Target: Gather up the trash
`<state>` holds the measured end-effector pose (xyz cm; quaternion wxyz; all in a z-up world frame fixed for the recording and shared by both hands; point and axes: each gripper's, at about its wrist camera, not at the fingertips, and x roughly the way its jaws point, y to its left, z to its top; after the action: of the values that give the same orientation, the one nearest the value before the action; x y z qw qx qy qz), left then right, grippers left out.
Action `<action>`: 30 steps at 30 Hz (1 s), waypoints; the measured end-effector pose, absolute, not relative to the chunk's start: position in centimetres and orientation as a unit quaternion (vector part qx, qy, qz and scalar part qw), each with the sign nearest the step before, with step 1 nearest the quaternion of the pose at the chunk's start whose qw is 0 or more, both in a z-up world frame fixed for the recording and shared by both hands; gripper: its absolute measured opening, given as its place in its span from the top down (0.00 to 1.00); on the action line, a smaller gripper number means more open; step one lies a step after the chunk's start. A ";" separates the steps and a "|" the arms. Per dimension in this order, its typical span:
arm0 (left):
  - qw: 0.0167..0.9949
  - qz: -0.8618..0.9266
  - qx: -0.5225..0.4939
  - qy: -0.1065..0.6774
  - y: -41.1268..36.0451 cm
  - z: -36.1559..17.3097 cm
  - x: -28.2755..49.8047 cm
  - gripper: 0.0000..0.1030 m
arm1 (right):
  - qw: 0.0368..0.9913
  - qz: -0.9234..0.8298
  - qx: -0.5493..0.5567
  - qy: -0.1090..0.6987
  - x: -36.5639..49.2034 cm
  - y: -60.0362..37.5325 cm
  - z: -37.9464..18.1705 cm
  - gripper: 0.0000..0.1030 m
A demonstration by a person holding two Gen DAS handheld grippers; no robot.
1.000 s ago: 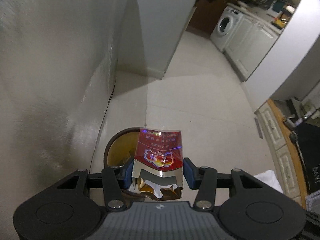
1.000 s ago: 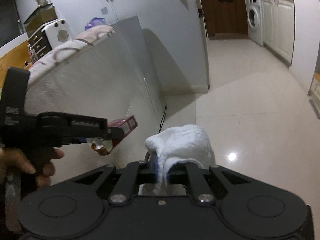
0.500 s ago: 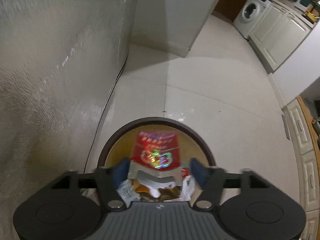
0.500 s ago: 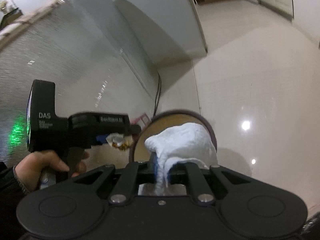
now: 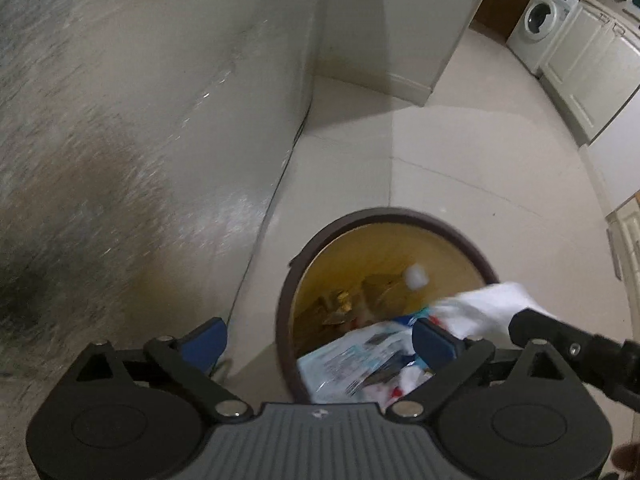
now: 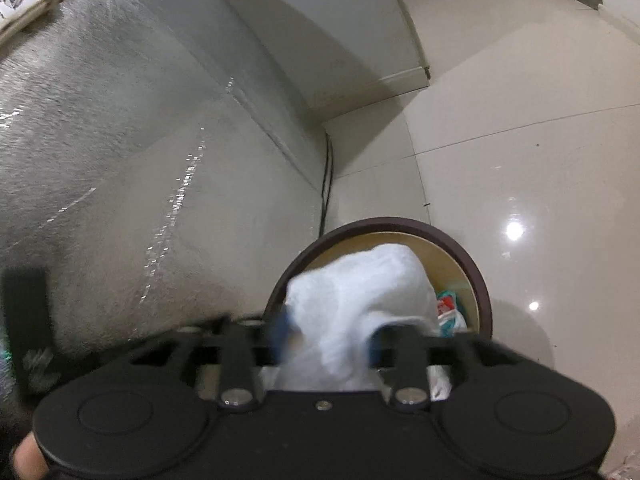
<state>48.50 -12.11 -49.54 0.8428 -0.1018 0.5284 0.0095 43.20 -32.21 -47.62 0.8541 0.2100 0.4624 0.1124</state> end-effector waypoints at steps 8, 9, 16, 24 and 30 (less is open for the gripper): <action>0.844 0.012 -0.083 0.529 -11.5 -47.7 46.1 0.00 | 0.850 0.105 0.188 0.481 41.6 -32.9 -47.1 0.08; 0.845 0.012 -0.083 0.528 -11.5 -47.4 45.9 0.00 | 0.850 0.100 0.188 0.482 41.6 -33.1 -47.0 0.07; 0.852 0.004 -0.083 0.517 -12.0 -44.2 44.0 0.00 | 0.850 0.082 0.180 0.488 39.7 -34.3 -44.3 0.00; 0.868 -0.025 -0.066 0.491 -13.5 -38.5 40.7 0.00 | 0.864 0.070 0.178 0.465 36.6 -35.6 -38.5 0.00; 0.882 -0.036 -0.061 0.466 -14.0 -33.5 37.1 0.00 | 0.875 0.058 0.168 0.450 33.1 -36.4 -34.1 0.00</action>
<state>37.08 -13.97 -33.54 0.8822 -0.0607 0.4655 -0.0356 33.07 -36.43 -34.12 0.8753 0.1681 0.4497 0.0581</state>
